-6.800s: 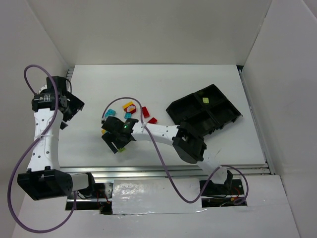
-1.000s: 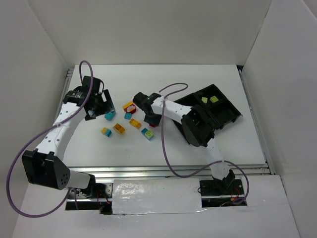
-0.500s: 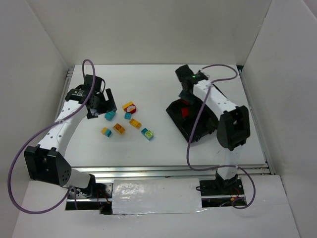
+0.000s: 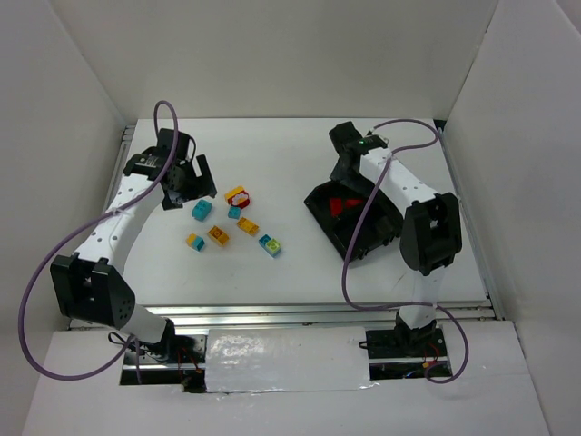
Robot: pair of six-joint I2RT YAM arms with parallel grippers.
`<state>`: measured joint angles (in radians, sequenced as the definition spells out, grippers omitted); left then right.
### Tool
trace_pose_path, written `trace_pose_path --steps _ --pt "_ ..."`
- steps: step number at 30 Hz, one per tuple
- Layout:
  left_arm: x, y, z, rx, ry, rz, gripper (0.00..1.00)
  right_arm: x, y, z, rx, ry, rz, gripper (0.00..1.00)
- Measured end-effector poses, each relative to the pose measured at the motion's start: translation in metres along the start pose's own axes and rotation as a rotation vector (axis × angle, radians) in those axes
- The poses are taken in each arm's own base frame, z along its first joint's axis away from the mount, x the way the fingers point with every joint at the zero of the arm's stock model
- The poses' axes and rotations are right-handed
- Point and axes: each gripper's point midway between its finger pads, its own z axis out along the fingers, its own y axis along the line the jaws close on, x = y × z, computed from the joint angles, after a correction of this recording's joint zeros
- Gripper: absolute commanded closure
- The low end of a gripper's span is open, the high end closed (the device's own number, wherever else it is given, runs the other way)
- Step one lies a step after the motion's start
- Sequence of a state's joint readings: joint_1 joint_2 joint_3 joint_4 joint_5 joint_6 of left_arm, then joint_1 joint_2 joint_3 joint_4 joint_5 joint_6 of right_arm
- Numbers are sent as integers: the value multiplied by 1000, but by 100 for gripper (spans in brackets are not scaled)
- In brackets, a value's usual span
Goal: Sort the legos into containers by color
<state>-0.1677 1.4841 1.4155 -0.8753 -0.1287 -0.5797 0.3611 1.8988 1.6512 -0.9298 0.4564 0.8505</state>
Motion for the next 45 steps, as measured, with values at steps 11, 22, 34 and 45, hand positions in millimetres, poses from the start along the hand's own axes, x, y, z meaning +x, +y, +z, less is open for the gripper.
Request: trace_pose_path --steps 11,22,34,45 --pt "-2 19 -4 -115 -17 -65 0 84 114 -71 -452 -8 -568 2" --pt "-15 55 -27 -181 -95 -235 1 209 200 -67 -769 167 -1026 5" --pt "2 47 -20 -121 -20 -178 0 228 216 -45 -754 165 -1103 20" --pt "6 43 -13 -96 8 -153 1 264 216 -52 -735 165 -1155 91"
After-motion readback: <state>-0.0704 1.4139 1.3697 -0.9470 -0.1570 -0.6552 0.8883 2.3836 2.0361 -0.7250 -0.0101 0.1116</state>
